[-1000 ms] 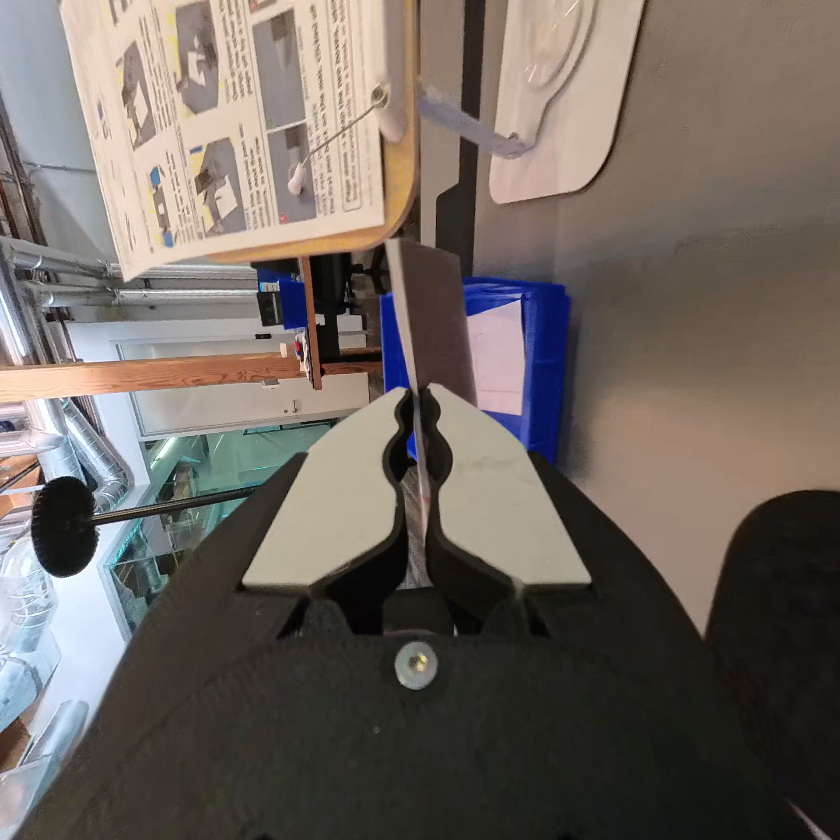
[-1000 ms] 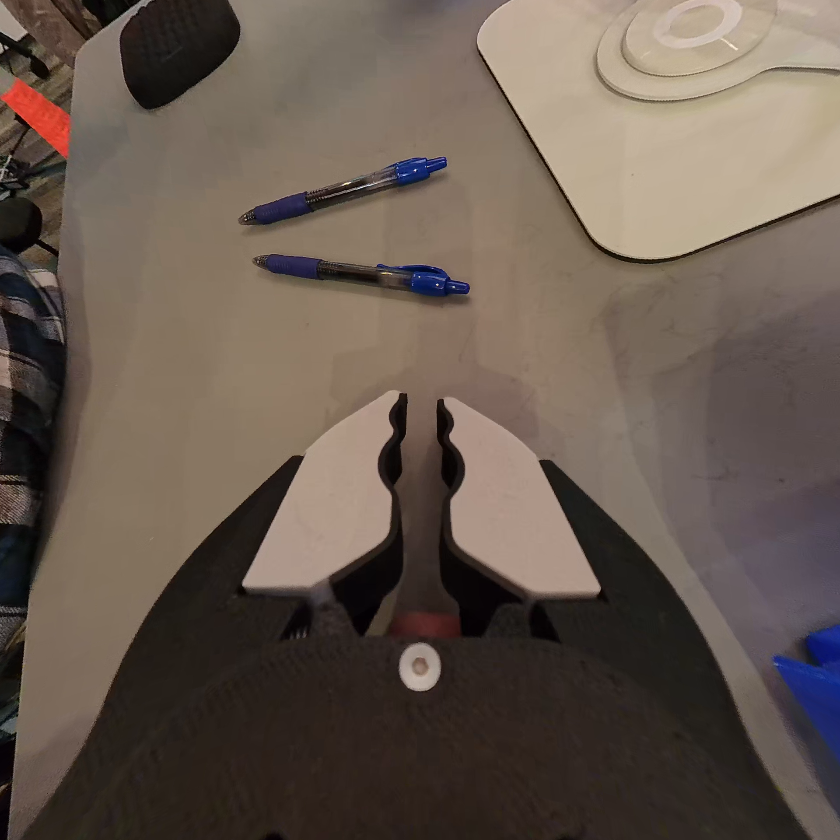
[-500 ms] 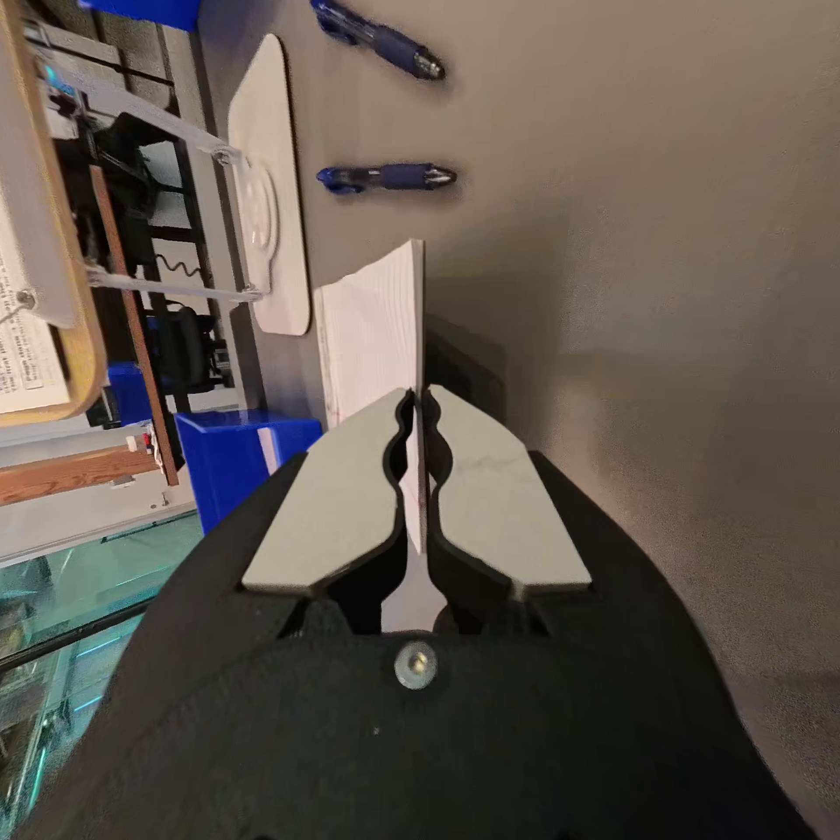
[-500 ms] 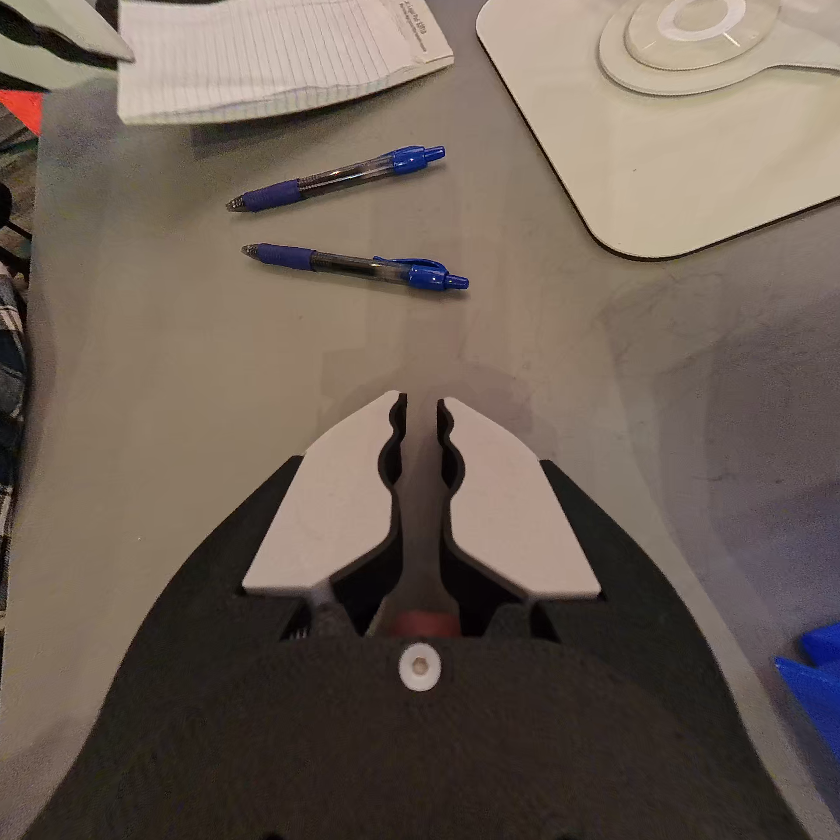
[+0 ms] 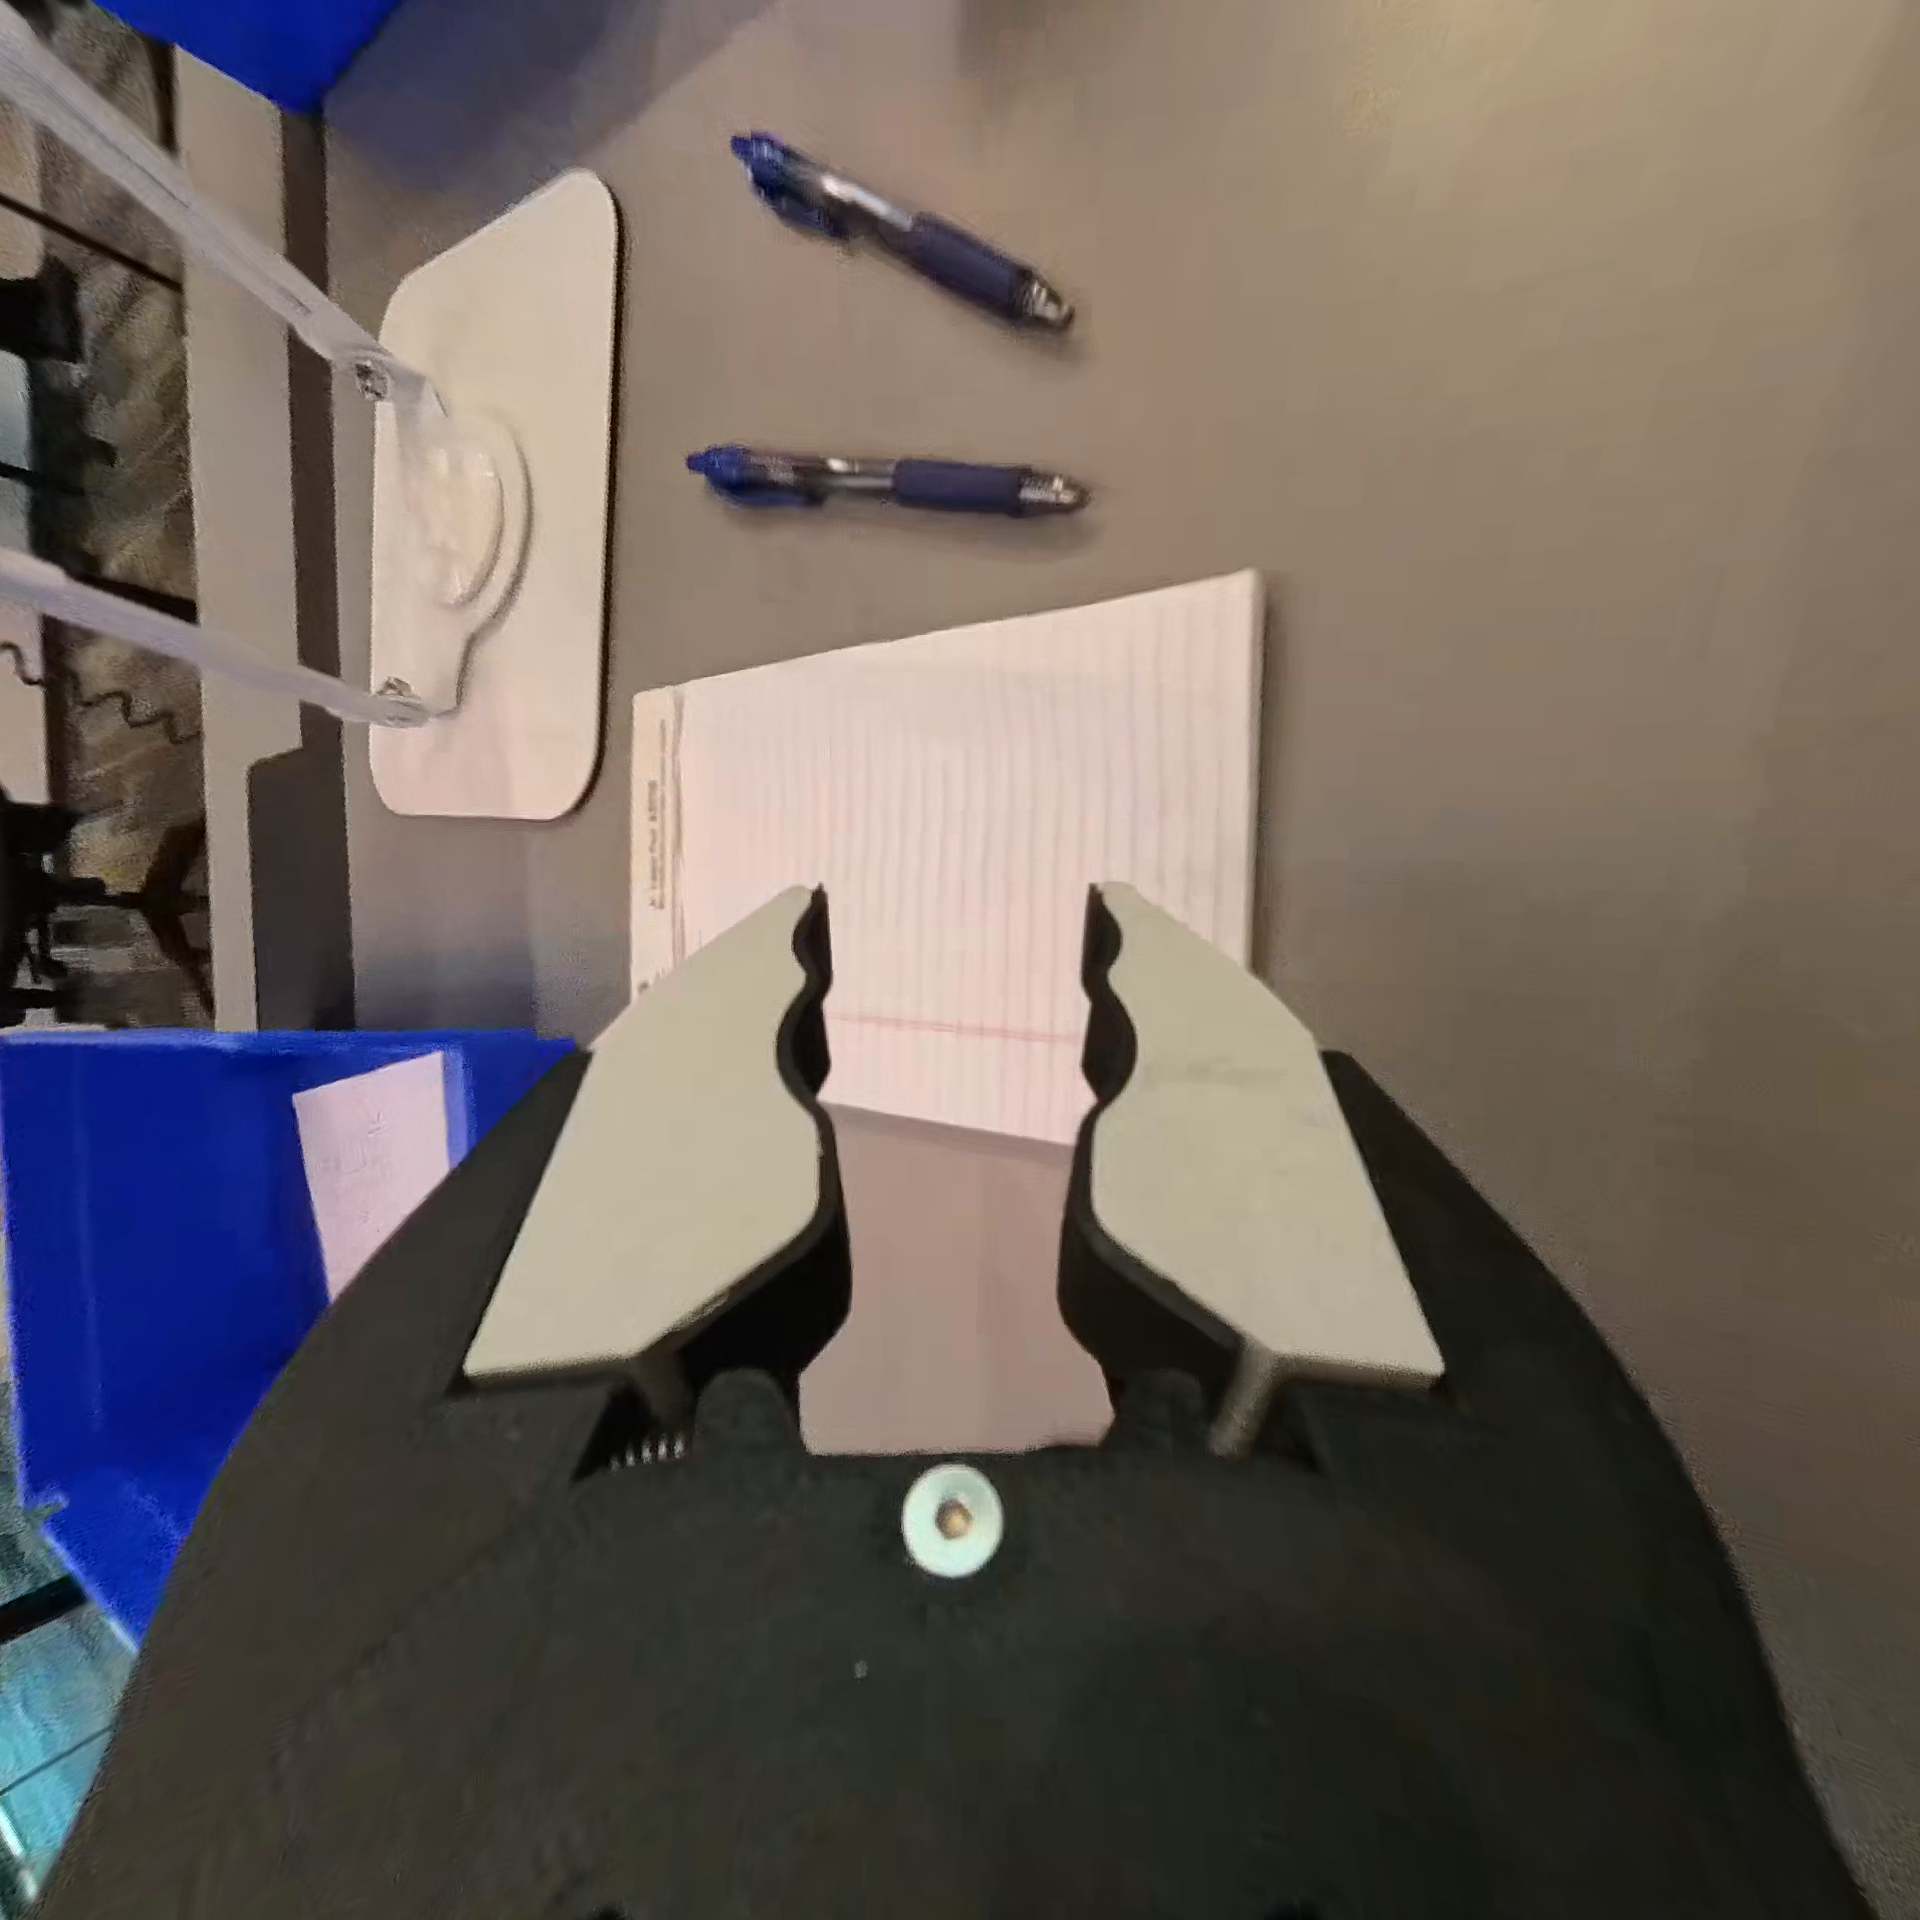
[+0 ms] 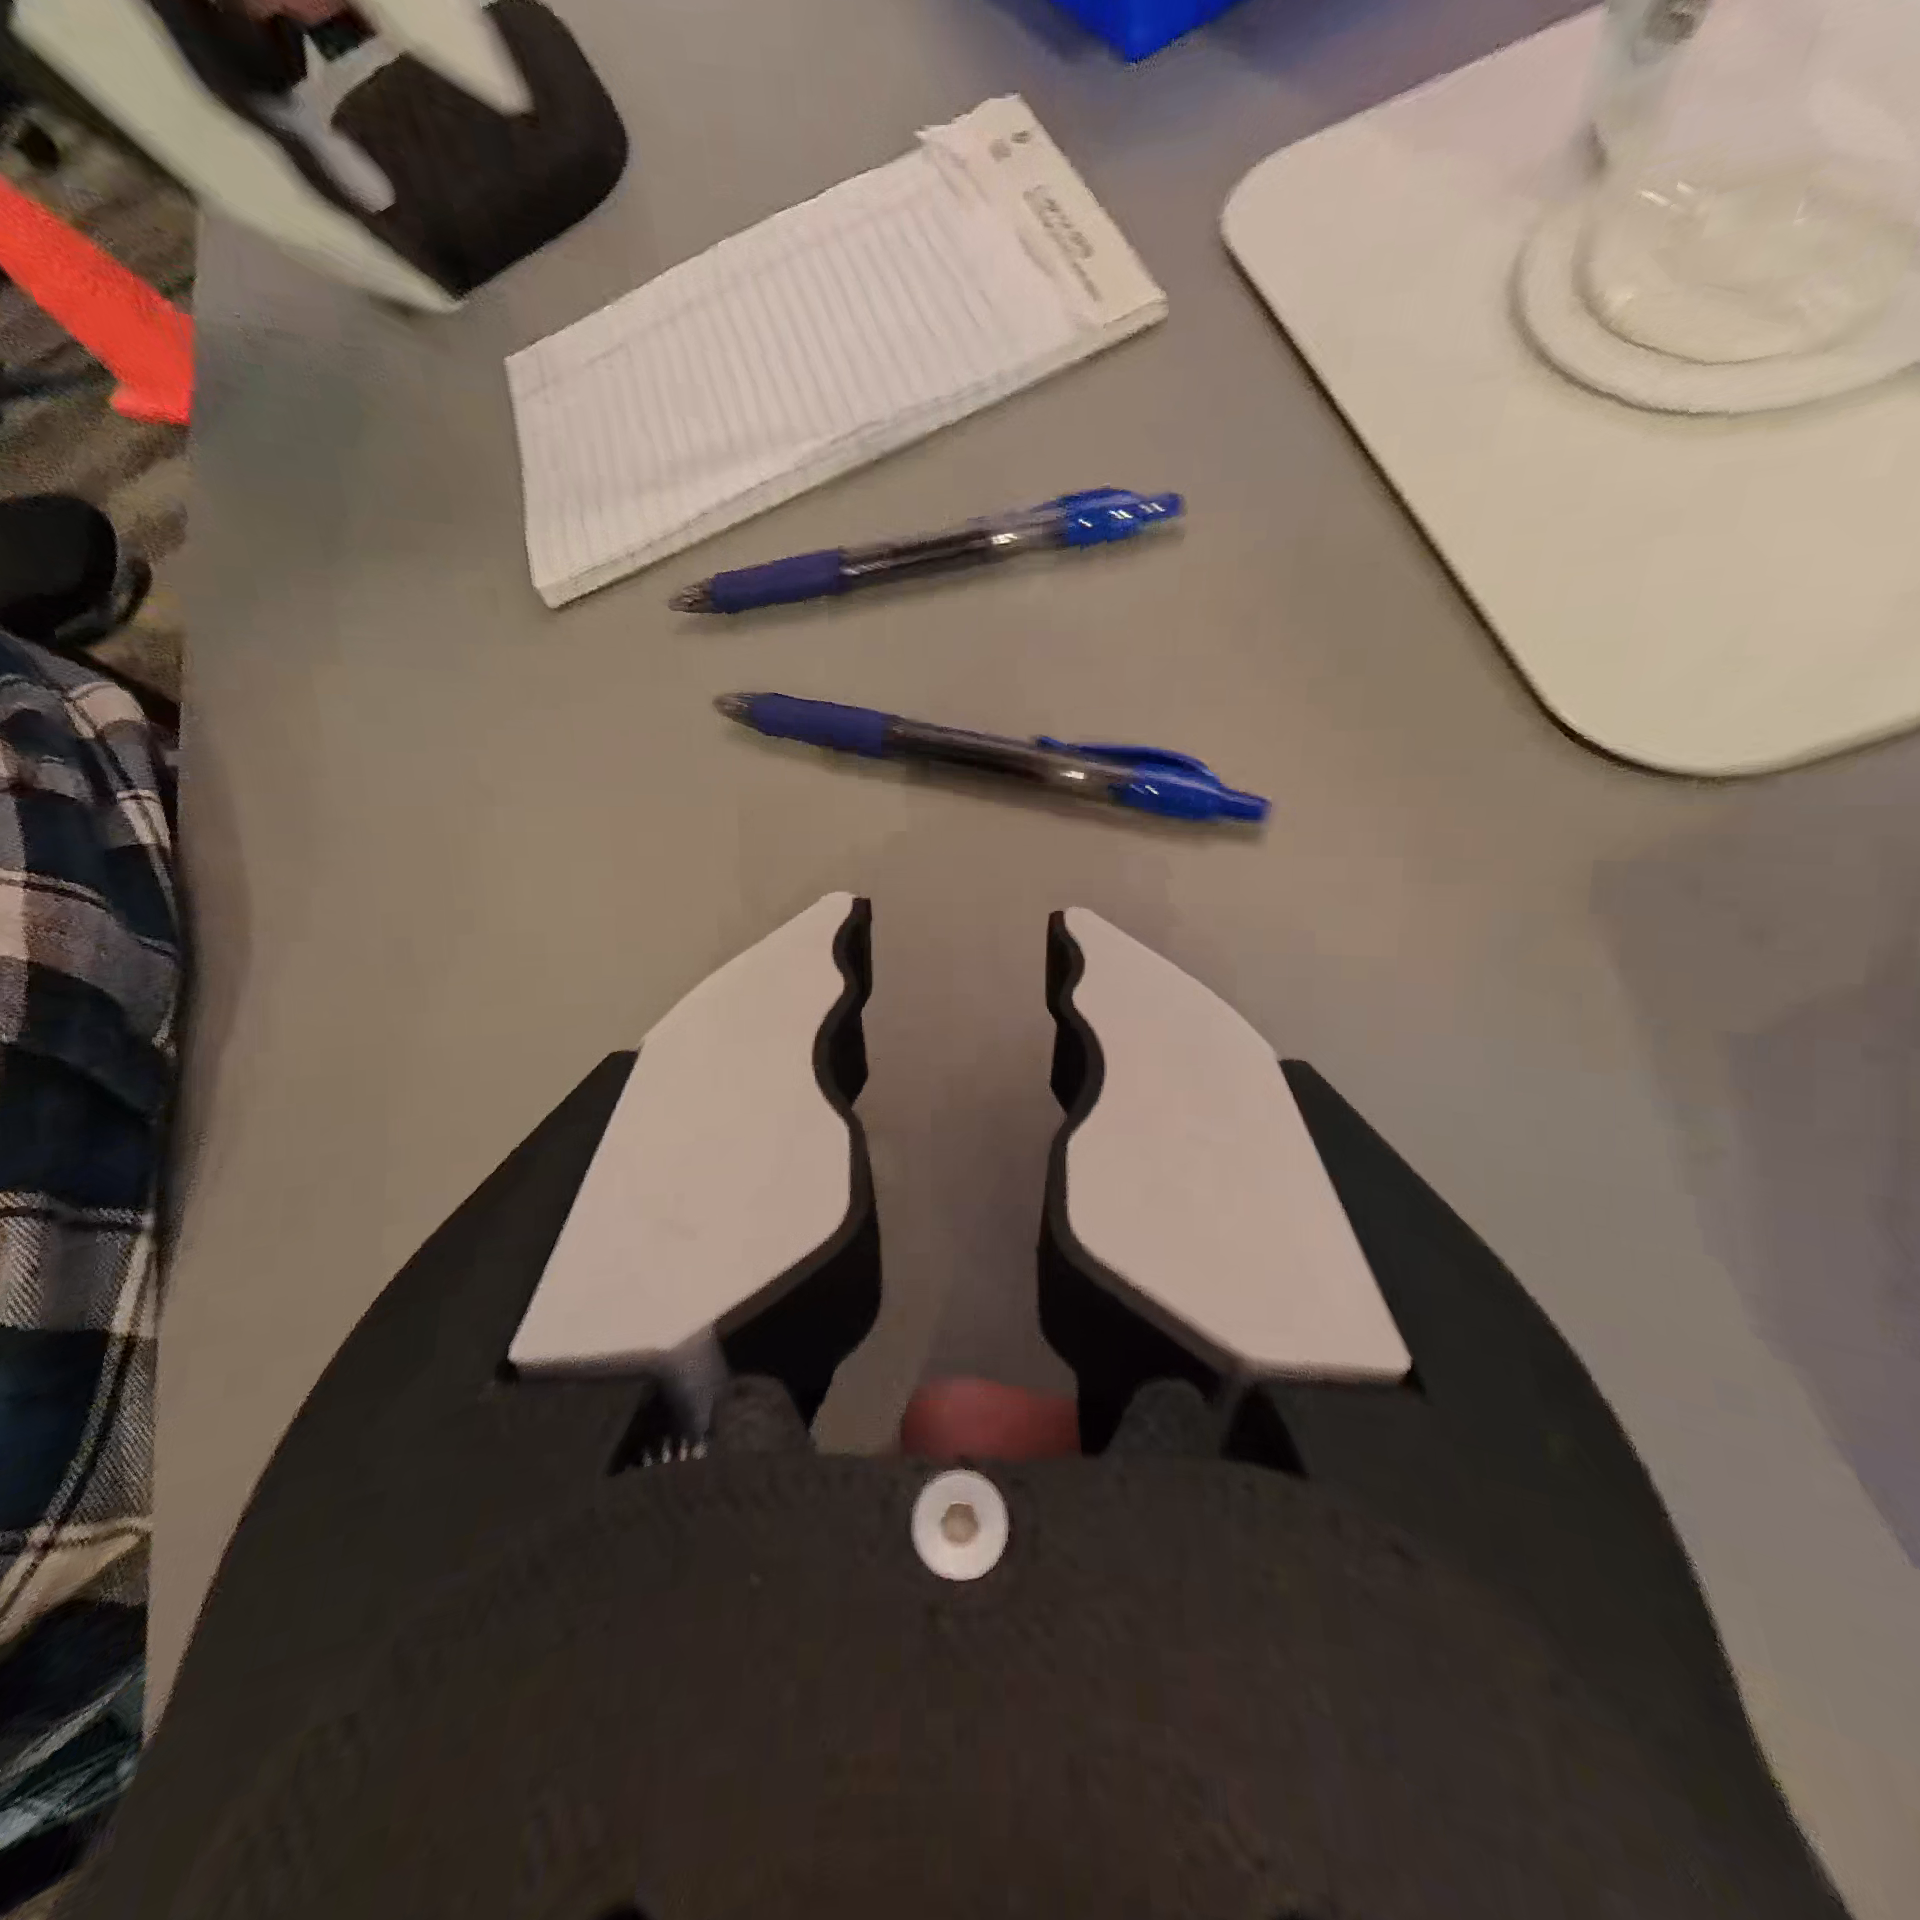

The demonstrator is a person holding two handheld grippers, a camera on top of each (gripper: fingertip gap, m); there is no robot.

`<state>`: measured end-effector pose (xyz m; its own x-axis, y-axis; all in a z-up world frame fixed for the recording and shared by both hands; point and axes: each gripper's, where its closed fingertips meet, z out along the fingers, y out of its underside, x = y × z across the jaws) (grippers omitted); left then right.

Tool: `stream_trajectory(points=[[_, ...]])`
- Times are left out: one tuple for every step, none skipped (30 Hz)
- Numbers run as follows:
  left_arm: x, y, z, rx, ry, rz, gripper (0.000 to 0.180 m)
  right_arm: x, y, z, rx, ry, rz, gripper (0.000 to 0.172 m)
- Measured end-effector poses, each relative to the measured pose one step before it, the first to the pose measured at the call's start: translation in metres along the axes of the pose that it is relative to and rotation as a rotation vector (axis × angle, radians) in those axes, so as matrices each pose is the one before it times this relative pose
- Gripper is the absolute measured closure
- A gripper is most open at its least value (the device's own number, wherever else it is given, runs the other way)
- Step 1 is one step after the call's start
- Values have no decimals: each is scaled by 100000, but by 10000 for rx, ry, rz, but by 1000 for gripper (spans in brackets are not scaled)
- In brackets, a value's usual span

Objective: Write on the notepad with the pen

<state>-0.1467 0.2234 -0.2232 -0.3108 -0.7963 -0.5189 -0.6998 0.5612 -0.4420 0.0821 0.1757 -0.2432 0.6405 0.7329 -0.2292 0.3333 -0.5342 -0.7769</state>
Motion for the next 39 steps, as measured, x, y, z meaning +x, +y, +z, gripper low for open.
stream_trajectory(points=[[-503, 1288, 486, -204, 403, -209, 134, -827, -428, 492, -82, 42, -99, 140], [-480, 1197, 536, -91, 319, -205, 133, -687, -514, 452, -83, 81, -59, 139], [-61, 1056, 592, -80, 428, 1, 133, -567, -548, 421, -62, 97, -75, 137], [181, 1172, 698, -299, 510, -46, 132, -495, -474, 377, -77, 62, -61, 134], [18, 977, 669, -295, 309, -33, 128, -460, -327, 300, -94, -10, -62, 132], [359, 260, 424, 136, 411, 49, 135, -400, -170, 241, -93, -44, -51, 132], [345, -307, 165, 450, 410, -160, 137, -216, -45, 181, -75, 10, 17, 132], [242, -108, 147, 160, 290, -131, 142, -122, 10, 91, -17, 16, 73, 132], [313, -196, 133, 127, 202, 18, 149, -91, 29, 7, 46, -3, 119, 132], [371, -260, 136, 107, 128, 132, 155, 24, 114, -43, 39, 25, 164, 132], [178, -240, 127, 102, -40, 156, 159, 213, 218, -82, 5, 154, 156, 132], [255, -189, 102, 62, 60, 17, 163, 244, 243, -87, 14, 158, 121, 132], [128, -78, 43, 8, 12, 45, 164, 54, 222, -67, 63, 19, 127, 132], [-34, -14, 8, 1, -74, 99, 163, 99, 242, -90, 51, 46, 139, 132], [172, -1, 19, 45, 140, -33, 167, 296, 351, -113, -7, 165, 89, 132], [61, -50, 52, 91, 107, -111, 167, 350, 484, -111, -75, 169, 57, 132], [-213, 14, 4, 49, -42, -70, 163, 314, 569, -109, -103, 127, 61, 132], [13, -15, 21, 34, 90, -9, 163, 353, 559, -135, -85, 158, 66, 132], [115, -54, 40, 3, 151, -15, 165, 318, 486, -189, -41, 148, 48, 132], [61, -79, 65, -20, 74, 93, 165, 165, 432, -191, -9, 37, 61, 132], [105, -95, 64, -17, 113, 93, 166, 96, 388, -177, -6, -31, 109, 132], [208, -114, 83, -8, 237, 12, 169, 135, 353, -182, -7, 7, 107, 132], [83, -119, 85, 2, 160, 50, 169, 147, 338, -181, -6, 26, 63, 132], [140, -111, 102, -18, 234, -5, 172, 79, 306, -160, -5, -21, 57, 132], [270, -245, 174, 45, 268, 85, 175, -4, 227, -154, 39, -57, 59, 132], [207, -437, 236, 89, 124, 217, 177, -9, 150, -142, 78, -56, 49, 132], [174, -390, 201, -32, 109, 153, 177, -43, 165, -103, 49, -74, 29, 132], [90, -118, 30, -150, 79, 109, 176, -54, 193, -69, 6, -71, 26, 132], [-142, 51, -178, -127, -64, 73, 166, -39, 134, -75, 32, -46, 18, 132], [-509, -45, -557, 83, -223, -110, 163, -50, 50, -111, 75, -43, -2, 133], [-853, -389, -971, 400, -264, -366, 162, -40, 54, -106, 49, -51, -9, 133], [-1377, -146, -977, 206, -451, -512, 161, 9, 37, -97, 44, -28, 8, 133], [-1813, 384, -689, -163, -693, -501, 160, 26, -26, -74, 56, -40, 38, 133], [-969, 658, -195, -279, -99, -442, 157, 8, -62, -26, 62, -62, 30, 133], [-709, 847, 312, -356, 27, -464, 153, -10, -62, 3, 46, -58, 6, 133], [-976, 1256, 732, -625, -246, -340, 151, 19, -19, 10, 11, -25, -12, 134], [-477, 1178, 1004, -614, 2, -165, 142, 49, 4, -11, -4, 8, -25, 135], [-150, -270, 385, 284, 277, -291, 144, 60, 23, -21, -1, 37, -33, 135], [-535, -125, 172, 25, -10, -185, 150, 80, 44, -60, 5, 65, -36, 135]])
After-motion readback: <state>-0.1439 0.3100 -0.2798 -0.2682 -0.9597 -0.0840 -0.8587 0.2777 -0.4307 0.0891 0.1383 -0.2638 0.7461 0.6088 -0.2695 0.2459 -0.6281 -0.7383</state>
